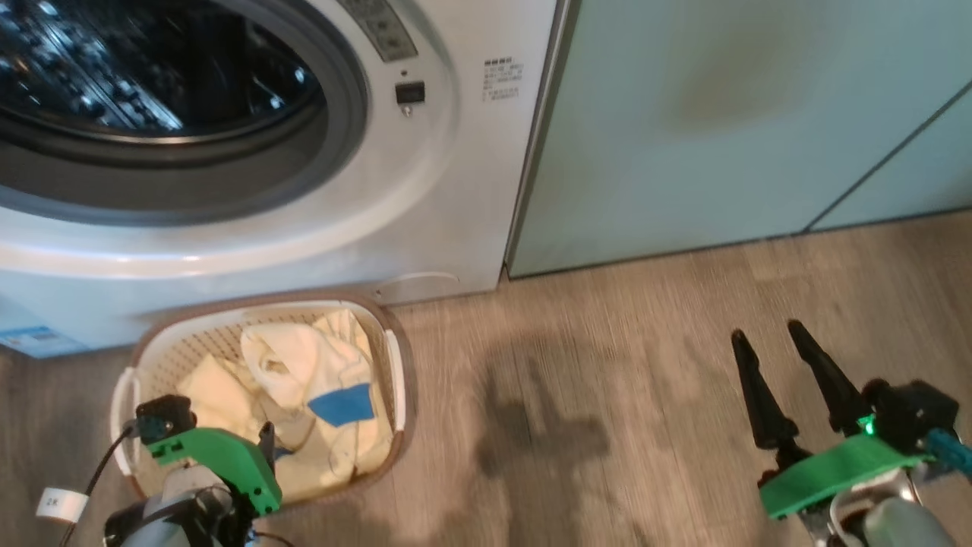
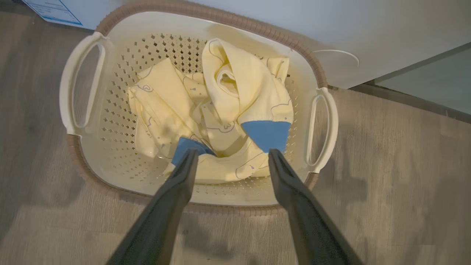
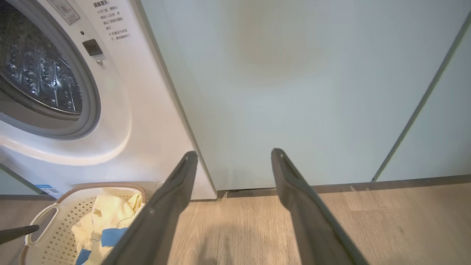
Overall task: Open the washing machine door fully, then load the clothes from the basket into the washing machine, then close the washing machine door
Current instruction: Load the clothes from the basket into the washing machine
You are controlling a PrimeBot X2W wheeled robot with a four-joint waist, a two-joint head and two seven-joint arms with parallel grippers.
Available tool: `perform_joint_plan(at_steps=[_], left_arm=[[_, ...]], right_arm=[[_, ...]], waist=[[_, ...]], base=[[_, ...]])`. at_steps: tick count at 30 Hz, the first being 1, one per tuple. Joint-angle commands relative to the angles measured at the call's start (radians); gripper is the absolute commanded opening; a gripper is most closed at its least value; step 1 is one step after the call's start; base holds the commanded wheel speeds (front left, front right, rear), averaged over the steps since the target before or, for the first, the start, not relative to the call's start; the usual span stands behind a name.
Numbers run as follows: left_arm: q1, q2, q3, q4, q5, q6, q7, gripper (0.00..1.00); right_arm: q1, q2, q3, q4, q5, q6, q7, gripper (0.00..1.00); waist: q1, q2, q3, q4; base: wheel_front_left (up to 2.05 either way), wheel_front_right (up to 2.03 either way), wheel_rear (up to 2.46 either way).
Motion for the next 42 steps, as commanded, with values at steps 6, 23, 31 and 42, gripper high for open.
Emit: perform_joint_plan(at_steps=[6, 23, 31, 42], left_arm=[[-0.095, 0.042, 0.014, 0.043, -0.014, -0.009, 0.018, 1.0], [-0.302, 0.086, -0.022, 0.076, -0.016, -0.004, 0.056, 1.0], [-0.38, 0.107, -0.03, 0.08, -0.017, 0.01, 0.059, 1.0], [-0.472, 0.158, -0.052, 0.082, -0.005, 0.027, 0.072, 1.0]], right_arm=[[-0.067, -0.017, 0.02, -0.04, -0.013, 0.001, -0.01, 1.0], [-0.165, -0.014, 0.023, -0.071, -0.025, 0.001, -0.01, 1.0], [-0.195, -0.009, 0.018, -0.08, -0.029, 0.001, -0.01, 1.0], [-0.227, -0.002, 0.017, -0.084, -0.032, 0.001, -0.01, 1.0]], waist=[[-0.0002, 0.0, 0.123, -0.008], [-0.0002, 0.0, 0.365, -0.006], [-0.0002, 0.0, 0.462, -0.019], [-0.0002, 0.0, 0.573, -0.051]], base=[[0.0, 0.0, 0.0], [0.0, 0.0, 0.0], [0.0, 0.0, 0.0], [0.0, 0.0, 0.0]])
